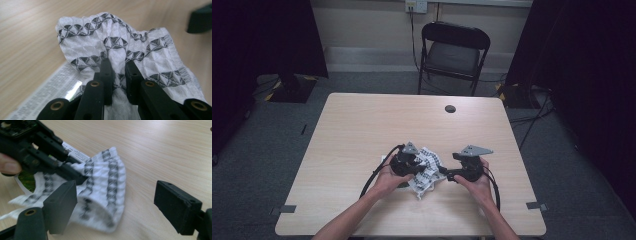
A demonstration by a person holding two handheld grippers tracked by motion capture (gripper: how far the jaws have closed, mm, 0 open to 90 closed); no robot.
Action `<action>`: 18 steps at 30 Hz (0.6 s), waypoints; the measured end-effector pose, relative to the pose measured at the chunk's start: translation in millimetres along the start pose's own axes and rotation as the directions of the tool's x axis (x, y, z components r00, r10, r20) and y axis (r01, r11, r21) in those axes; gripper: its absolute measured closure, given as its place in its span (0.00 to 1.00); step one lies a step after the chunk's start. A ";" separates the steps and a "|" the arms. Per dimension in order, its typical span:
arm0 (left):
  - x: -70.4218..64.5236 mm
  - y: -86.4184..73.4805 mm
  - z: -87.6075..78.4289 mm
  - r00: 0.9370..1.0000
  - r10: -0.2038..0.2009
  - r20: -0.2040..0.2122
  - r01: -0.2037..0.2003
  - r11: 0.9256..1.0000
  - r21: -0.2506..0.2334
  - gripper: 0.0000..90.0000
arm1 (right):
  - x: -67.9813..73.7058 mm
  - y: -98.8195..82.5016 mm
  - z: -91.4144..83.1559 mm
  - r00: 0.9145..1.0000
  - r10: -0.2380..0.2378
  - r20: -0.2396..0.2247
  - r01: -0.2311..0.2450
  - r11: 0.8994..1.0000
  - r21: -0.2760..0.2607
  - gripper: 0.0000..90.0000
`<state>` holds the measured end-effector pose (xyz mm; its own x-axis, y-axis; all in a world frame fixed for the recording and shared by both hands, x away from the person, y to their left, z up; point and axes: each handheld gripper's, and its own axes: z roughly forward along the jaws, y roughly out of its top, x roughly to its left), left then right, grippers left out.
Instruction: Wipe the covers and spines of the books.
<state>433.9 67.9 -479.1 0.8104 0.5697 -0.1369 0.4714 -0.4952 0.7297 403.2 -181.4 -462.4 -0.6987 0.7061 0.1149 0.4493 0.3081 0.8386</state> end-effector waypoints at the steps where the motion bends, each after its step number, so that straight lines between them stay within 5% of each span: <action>1: 2.1 1.8 0.4 1.000 0.003 -0.009 -0.003 1.000 0.009 0.88 | -0.2 -0.1 -0.3 1.000 0.000 0.000 0.000 1.000 0.000 0.20; 13: 14.5 11.7 9.8 0.998 -0.030 -0.052 0.030 1.000 -0.007 0.88 | -1.9 -0.2 -4.0 1.000 -0.002 0.006 0.002 1.000 -0.008 0.22; 18: 12.7 13.7 12.8 0.998 0.001 -0.068 -0.002 1.000 -0.010 0.88 | -2.5 0.6 -4.9 1.000 -0.002 0.004 0.002 1.000 -0.014 0.23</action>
<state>455.1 60.0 -479.4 0.7854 0.6123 -0.0907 0.4668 -0.4897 0.7364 402.5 -186.1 -459.6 -0.6978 0.7076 0.1111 0.4401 0.3011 0.8460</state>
